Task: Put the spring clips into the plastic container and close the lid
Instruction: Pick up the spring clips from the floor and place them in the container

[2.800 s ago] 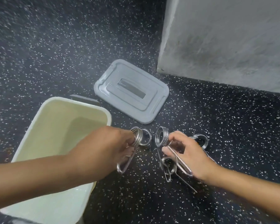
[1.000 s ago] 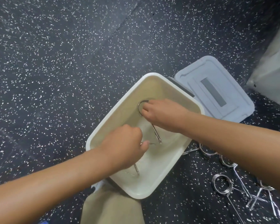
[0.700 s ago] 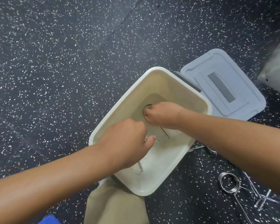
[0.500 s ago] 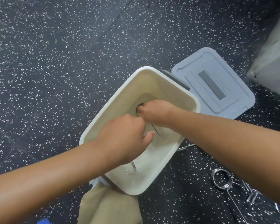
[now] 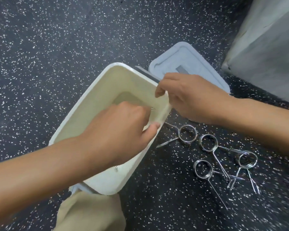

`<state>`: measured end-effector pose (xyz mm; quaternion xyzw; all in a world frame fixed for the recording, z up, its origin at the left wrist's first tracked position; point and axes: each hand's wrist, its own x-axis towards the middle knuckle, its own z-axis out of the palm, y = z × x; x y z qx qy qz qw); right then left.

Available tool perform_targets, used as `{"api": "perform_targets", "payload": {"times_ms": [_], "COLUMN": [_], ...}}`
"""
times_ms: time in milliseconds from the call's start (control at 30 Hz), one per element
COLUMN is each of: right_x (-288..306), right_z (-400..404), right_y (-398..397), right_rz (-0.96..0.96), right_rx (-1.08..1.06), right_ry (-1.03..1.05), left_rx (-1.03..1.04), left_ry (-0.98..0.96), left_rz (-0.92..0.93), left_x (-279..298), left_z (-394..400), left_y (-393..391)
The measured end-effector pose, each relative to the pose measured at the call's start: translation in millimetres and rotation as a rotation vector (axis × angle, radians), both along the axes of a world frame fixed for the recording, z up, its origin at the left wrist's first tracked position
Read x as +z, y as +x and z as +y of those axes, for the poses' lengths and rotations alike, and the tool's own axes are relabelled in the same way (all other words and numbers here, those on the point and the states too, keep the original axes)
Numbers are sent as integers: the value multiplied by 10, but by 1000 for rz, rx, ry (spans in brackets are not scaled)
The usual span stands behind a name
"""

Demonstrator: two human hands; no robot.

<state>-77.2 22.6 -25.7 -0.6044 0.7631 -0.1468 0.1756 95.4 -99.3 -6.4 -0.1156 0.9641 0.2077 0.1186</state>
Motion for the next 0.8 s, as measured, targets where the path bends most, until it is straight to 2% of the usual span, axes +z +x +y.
{"api": "perform_targets", "payload": {"times_ms": [200,400,500,667,800], "right_x": [-19,-428,-616,-863,-1039], "right_z": [1022,1841,2094,2235,2176], "right_y": [-142,-163,-156,-123,-100], "right_rz": [-105,-200,-163,150,213], "right_rx": [-245,-448,-423,-161,-42], "right_ry": [112,250,308,357,415], "left_rx": [-123,-301,-386,-482,-566], "left_ry": [143,64,-36,-78,-205], "left_rz": [0,-27,-37,-106,-151], "left_x": [55,-273,-541,-913,-1104], "left_z": [373,727,856,969,1035], "left_y": [-225,-433,-583,-790,-852]}}
